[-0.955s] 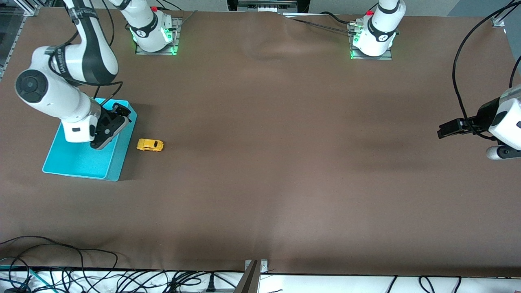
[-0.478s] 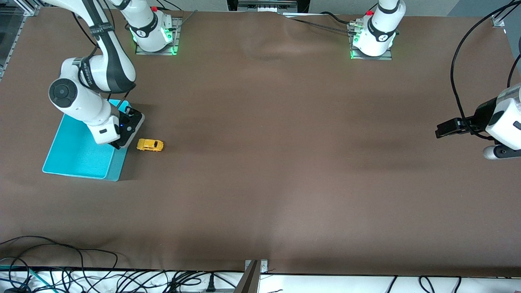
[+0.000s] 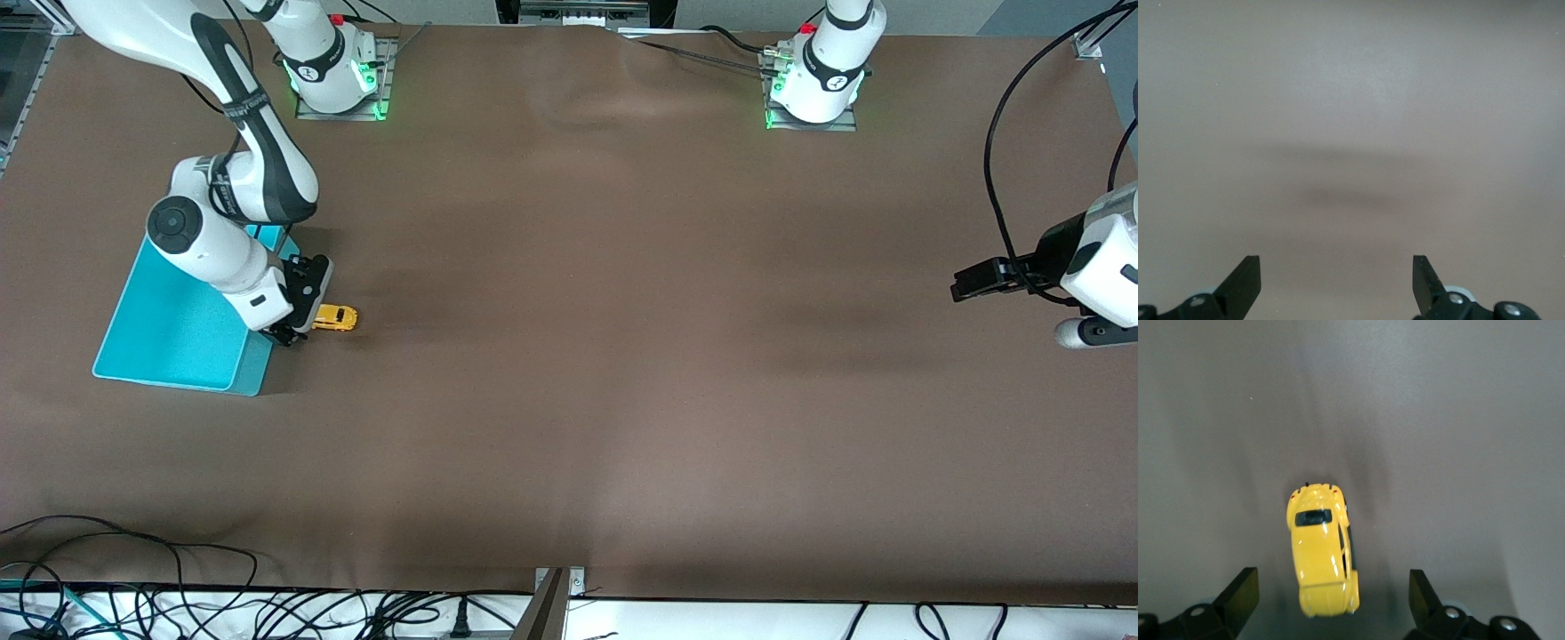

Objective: Wind up and store yellow beetle car
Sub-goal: 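Lower the right gripper and close it on the yellow car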

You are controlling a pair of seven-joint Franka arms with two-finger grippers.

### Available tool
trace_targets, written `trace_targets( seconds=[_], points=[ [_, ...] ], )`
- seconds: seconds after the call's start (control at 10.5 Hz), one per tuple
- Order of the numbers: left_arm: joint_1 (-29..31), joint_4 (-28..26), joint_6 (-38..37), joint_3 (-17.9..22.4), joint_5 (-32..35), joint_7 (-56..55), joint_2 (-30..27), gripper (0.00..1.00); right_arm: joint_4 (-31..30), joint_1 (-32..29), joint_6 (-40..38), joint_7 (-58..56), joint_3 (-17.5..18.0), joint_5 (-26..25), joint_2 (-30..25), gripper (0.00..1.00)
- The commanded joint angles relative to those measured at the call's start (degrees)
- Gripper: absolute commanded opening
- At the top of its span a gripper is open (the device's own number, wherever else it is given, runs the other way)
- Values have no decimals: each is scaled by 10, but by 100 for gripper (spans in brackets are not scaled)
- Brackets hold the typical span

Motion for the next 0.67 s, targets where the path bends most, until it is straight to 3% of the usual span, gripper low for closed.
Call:
trace_targets(
  seconds=[0.0, 0.57],
  points=[
    [0, 8, -10, 3, -15, 12, -1, 100, -11, -13, 22, -20, 11, -5, 13, 100],
    [0, 9, -11, 2, -15, 12, -2, 100, -34, -13, 65, -18, 12, -3, 37, 100]
  ],
)
